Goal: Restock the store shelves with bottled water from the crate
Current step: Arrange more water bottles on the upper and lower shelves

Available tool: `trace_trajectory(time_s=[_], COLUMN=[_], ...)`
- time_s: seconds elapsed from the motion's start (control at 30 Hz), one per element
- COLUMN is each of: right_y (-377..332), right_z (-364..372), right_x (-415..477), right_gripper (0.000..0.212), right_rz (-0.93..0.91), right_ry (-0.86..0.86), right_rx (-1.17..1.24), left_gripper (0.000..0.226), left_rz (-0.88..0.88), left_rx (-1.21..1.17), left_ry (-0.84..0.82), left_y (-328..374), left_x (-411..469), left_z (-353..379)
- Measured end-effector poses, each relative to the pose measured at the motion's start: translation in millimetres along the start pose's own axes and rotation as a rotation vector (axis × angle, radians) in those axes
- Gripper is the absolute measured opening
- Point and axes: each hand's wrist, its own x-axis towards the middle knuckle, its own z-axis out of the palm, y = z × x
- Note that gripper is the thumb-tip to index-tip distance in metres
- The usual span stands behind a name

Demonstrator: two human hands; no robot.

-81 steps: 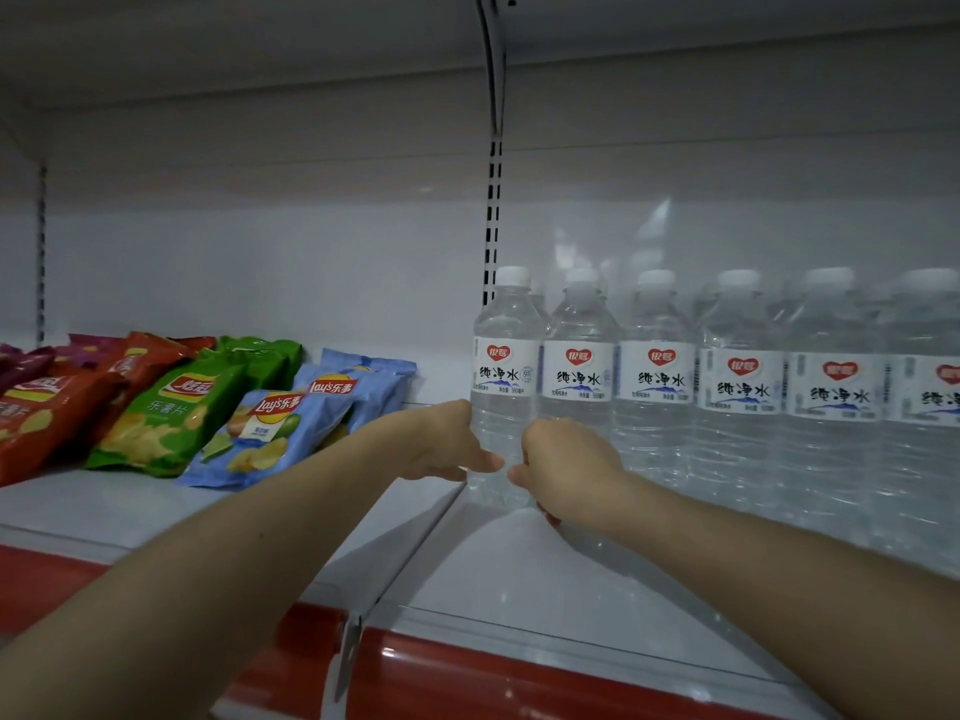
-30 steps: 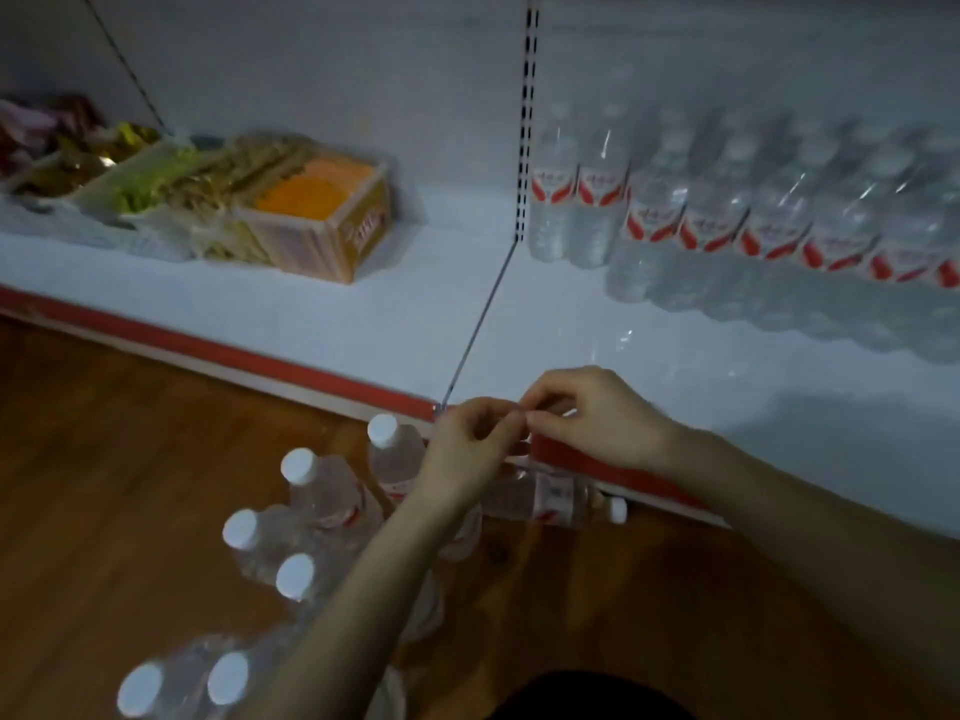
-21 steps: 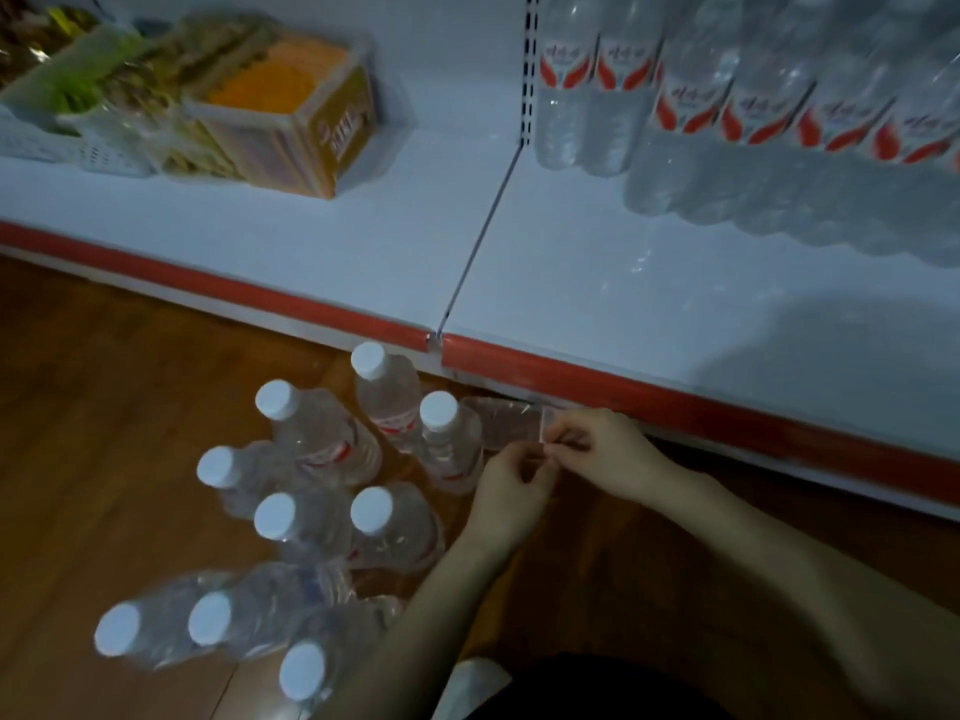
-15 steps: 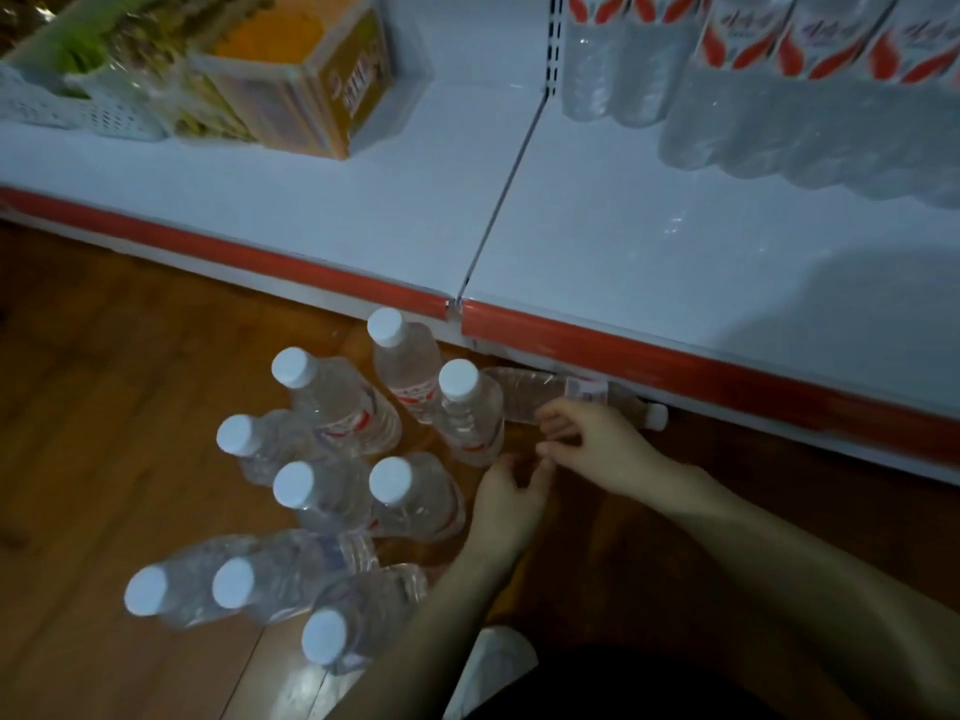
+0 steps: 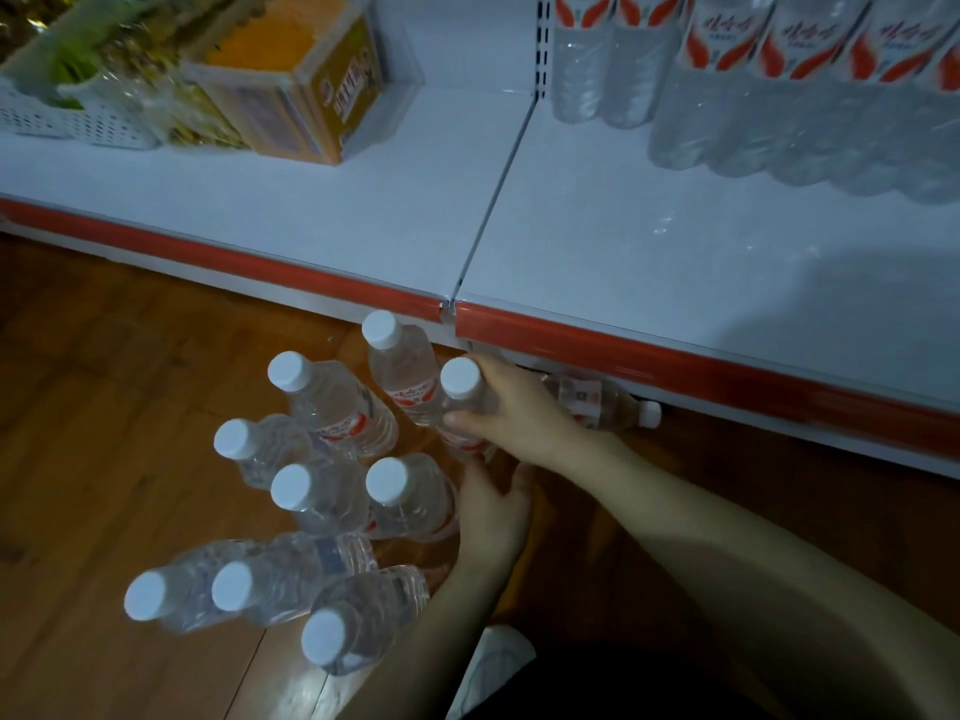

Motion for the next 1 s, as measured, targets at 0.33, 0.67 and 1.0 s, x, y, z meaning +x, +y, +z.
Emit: trace_trajectory(time_s=[0.33, 0.67, 1.0], right_y=[-30.8, -94.5, -91.8], right_z=[-78.5, -198.5, -231.9], right_x=[-18.8, -44.8, -51.3], right_gripper=[0.041, 0.028, 0.019], right_rz=[-0.003, -0.051, -0.073], right_ry=[0.032, 0.041, 0.280], right_rx=[0.172, 0.195, 0.422], left_gripper=[0.017, 0.067, 0.059], left_rz=[0.330, 0.507, 0.526], left_rx=[0.240, 0.132, 0.196], left_ry=[0.208, 0.083, -0.492], left_y=[18.1, 110.4, 187.2], left_x=[-11.4, -18.4, 8.6], left_z=[6.2, 10.3, 14.9])
